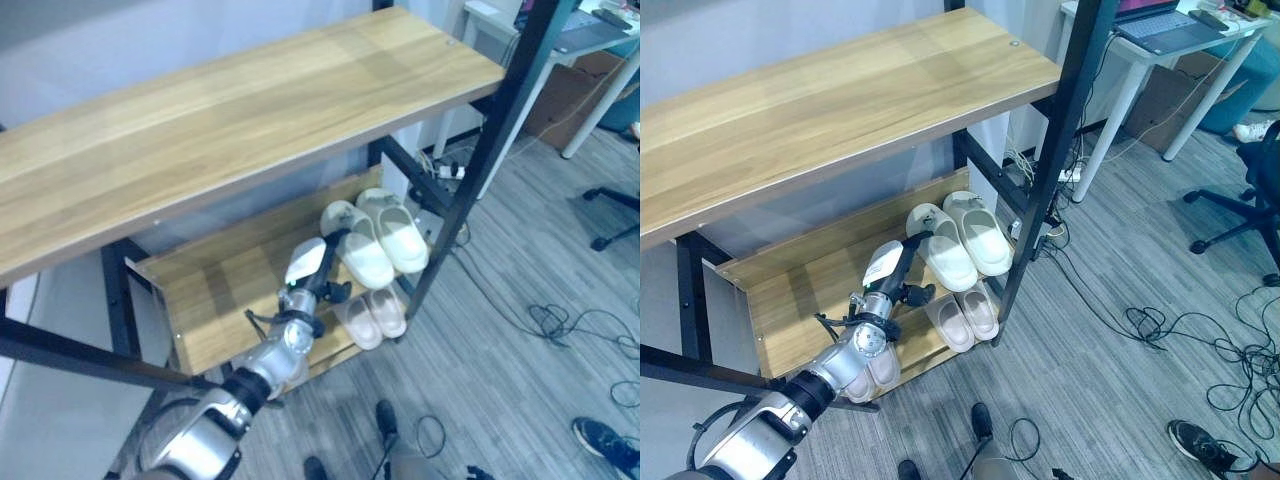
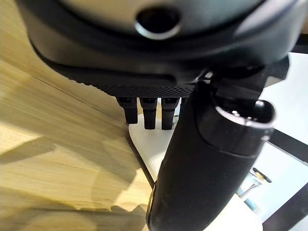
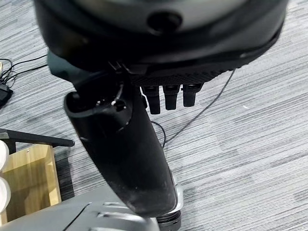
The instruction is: Arrange the slippers neatly on the shoe rack.
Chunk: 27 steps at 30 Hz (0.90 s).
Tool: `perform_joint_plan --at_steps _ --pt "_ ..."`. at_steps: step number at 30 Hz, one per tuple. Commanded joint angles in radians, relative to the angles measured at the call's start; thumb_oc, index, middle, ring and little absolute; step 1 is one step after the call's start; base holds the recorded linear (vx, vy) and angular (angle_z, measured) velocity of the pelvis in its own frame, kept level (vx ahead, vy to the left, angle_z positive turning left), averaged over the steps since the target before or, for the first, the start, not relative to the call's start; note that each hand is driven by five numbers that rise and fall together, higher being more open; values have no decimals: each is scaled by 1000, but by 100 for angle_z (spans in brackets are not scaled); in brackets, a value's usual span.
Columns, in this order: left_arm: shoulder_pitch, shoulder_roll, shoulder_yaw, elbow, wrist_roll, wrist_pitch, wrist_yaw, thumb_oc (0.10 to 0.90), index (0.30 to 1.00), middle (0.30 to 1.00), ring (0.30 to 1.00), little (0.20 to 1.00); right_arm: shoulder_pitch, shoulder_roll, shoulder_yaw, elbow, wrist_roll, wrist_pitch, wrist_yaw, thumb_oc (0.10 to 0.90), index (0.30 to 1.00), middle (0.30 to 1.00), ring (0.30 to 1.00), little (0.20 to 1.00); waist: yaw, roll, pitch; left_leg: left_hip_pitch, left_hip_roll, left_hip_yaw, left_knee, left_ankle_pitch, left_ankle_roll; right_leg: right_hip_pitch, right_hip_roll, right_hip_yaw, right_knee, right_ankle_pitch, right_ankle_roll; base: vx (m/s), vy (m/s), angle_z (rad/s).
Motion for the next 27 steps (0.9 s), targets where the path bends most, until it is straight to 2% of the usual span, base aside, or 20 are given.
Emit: perform_joint_plan --at_steps 1,4,5,11,12,14,15,16,18,19,23,24,25,26,27 --pt "-214 -67 11 48 16 -78 3 800 900 900 900 900 1 -66 -16 -19 29 -24 -17 800 900 900 900 900 -21 32 30 -37 26 -123 -6 -27 -33 111 46 -31 28 -178 48 32 -17 1" --pt "-206 -51 16 45 16 -77 4 800 900 900 900 900 1 -62 -17 -15 32 -22 -14 800 900 900 900 900 -19 36 24 -24 24 -124 -6 -30 -34 124 45 -34 29 -182 49 11 -3 1" --pt "-206 -5 23 38 46 -69 13 800 900 900 900 900 3 -58 -20 -6 36 -20 -3 800 900 900 900 900 -13 37 15 -14 24 -127 -6 -31 -34 137 44 -38 29 -185 50 0 0 0" --pt "-201 70 36 -28 107 -56 8 800 900 900 900 900 -3 -51 -3 15 15 -10 9 800 900 900 900 900 -1 31 12 -3 23 -137 -6 -32 -35 154 43 -51 31 -190 52 -5 2 2" --pt "-163 89 71 -108 37 -87 -27 800 900 900 900 900 1 -46 0 27 -4 1 14 800 900 900 900 900 10 28 7 3 22 -142 -6 -32 -35 166 41 -62 29 -192 53 -22 9 9" --pt "-111 118 98 -203 -17 -123 -55 800 900 900 900 900 5 -36 -15 34 3 6 21 800 900 900 900 900 20 23 1 10 21 -147 -6 -33 -35 176 40 -68 29 -193 52 -14 2 17" --pt "-111 118 98 -204 -17 -123 -55 800 900 900 900 900 5 -36 -15 34 3 6 21 800 900 900 900 900 20 23 1 10 21 -147 -6 -33 -35 176 40 -69 28 -193 52 3 -3 17" --pt "-64 166 109 -294 22 -137 -71 800 900 900 900 900 18 -26 -27 39 8 8 31 800 900 900 900 900 31 15 -11 20 22 -151 -6 -36 -35 190 41 -75 29 -195 52 -1 8 11" --pt "-23 192 117 -342 55 -138 -91 800 900 900 900 900 27 -15 -37 46 11 13 40 800 900 900 900 900 42 9 -20 30 21 -157 -6 -39 -35 201 42 -81 31 -199 52 -22 24 18" --pt "67 201 153 -409 6 -158 -138 800 900 900 900 900 26 -5 -43 59 6 24 45 800 900 900 900 900 56 -1 -31 44 21 -166 -6 -41 -34 219 42 -92 33 -203 51 -90 37 16" --pt "246 204 237 -549 -213 -195 -233 800 900 900 900 900 23 5 -58 58 3 32 55 800 900 900 900 900 82 -11 -45 51 19 -175 -6 -31 -31 231 41 -107 34 -196 48 -60 19 4" --pt "298 228 255 -612 -287 -207 -286 800 900 900 900 900 23 8 -62 56 -1 36 60 800 900 900 900 900 90 -11 -49 54 19 -177 -6 -32 -30 237 39 -111 32 -196 49 0 0 0" --pt "302 230 257 -616 -289 -205 -289 800 900 900 900 900 25 8 -60 56 -1 36 60 800 900 900 900 900 89 -11 -51 59 20 -177 -6 -41 -31 243 40 -111 30 -202 50 9 9 6" --pt "362 277 285 -706 -346 -214 -341 800 900 900 900 900 20 10 -66 53 -1 39 65 800 900 900 900 900 97 -11 -52 61 19 -178 -6 -39 -30 245 40 -112 31 -201 50 -26 29 23" --pt "449 325 325 -833 -479 -221 -433 800 900 900 900 900 29 14 -62 53 -23 49 78 800 900 900 900 900 112 -10 -54 67 17 -181 -6 -42 -27 248 39 -112 32 -201 53 -81 36 22"
